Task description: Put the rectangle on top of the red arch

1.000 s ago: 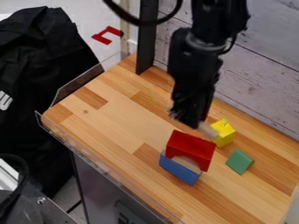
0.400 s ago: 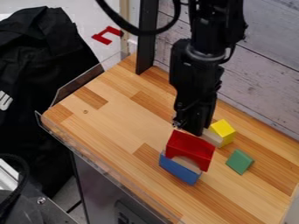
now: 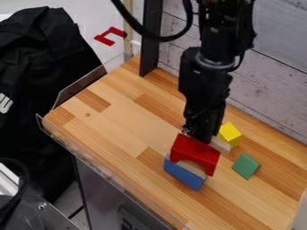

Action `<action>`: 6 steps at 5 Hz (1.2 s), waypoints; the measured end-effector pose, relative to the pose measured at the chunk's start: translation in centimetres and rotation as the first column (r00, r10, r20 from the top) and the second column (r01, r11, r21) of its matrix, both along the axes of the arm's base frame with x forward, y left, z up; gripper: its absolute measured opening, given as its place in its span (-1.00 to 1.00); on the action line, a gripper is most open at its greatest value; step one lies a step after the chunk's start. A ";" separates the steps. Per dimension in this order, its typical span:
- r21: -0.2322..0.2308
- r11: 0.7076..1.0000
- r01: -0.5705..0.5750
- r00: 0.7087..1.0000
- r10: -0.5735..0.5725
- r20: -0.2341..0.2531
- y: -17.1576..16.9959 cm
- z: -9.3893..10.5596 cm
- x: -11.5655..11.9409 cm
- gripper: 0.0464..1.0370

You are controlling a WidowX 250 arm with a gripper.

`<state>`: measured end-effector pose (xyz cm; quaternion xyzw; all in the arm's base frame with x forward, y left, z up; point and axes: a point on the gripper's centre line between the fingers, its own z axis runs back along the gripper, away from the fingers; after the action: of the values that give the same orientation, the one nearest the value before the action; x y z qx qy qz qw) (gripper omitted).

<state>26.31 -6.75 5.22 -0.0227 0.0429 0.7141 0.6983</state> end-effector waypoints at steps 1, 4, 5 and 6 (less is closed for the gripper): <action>0.001 1.000 -0.031 0.999 0.031 -0.028 0.7 -0.6 -0.7 -0.84; 0.010 0.998 -0.068 0.996 0.069 -0.054 1.3 -0.8 -1.8 -0.84; 0.017 0.998 -0.062 0.997 0.062 -0.046 1.4 -0.5 -1.5 -0.79; 0.022 0.998 -0.057 0.997 0.058 -0.045 1.3 -0.3 -1.1 -0.37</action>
<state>25.18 -5.42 4.89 -0.0004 0.0511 0.7347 0.6765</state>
